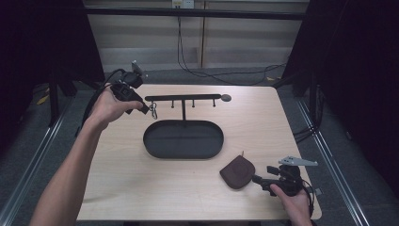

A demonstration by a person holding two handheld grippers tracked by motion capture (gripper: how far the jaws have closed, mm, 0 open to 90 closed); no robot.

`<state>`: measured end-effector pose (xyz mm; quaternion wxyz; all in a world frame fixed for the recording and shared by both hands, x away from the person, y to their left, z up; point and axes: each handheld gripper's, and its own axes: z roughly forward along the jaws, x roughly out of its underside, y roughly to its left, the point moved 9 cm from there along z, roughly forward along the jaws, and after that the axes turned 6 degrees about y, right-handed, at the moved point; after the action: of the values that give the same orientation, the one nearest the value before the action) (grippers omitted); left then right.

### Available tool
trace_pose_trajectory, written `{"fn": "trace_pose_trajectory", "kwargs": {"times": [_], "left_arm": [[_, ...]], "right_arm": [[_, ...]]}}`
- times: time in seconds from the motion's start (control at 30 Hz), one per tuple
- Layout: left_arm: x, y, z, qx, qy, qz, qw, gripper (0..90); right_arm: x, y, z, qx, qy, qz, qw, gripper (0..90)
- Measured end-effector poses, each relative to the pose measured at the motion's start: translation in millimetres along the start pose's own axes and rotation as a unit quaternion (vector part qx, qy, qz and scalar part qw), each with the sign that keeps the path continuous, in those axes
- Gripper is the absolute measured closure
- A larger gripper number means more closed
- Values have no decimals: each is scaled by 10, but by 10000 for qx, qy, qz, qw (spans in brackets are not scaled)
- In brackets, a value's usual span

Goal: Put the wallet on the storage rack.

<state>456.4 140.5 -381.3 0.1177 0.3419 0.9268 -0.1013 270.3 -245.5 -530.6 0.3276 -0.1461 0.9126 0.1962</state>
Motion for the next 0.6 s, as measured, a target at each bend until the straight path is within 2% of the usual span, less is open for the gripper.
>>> {"fn": "trace_pose_trajectory", "kwargs": {"times": [0.1,0.17,0.27,0.3,0.4,0.43,0.47,0.53,0.6], "left_arm": [[82,-15,43,-68,-50,-23,10000,665],[135,-28,59,-20,-110,-5,9999,633],[212,-1,70,-48,-210,-224,9995,571],[236,10,68,-49,-269,-218,9994,550],[296,19,82,30,-440,-266,9987,488],[342,-2,119,193,-671,-138,9975,466],[342,-2,119,193,-671,-138,9975,419],[403,-14,174,288,-787,-205,9963,413],[468,-14,230,315,-827,-204,9959,360]], "right_arm": [[0,-2,-2,5,-3,4,10000,210],[-1,-5,1,6,-7,8,10000,210],[-3,-9,1,15,-9,12,10000,209],[-4,-11,2,15,-10,8,10000,209],[-2,-10,3,14,-3,16,10000,209],[-3,-11,3,15,-3,8,10000,209],[-3,-11,3,15,-3,8,10000,209],[-2,-14,4,17,9,19,10000,208],[-2,-11,8,20,11,13,10000,208]]}}
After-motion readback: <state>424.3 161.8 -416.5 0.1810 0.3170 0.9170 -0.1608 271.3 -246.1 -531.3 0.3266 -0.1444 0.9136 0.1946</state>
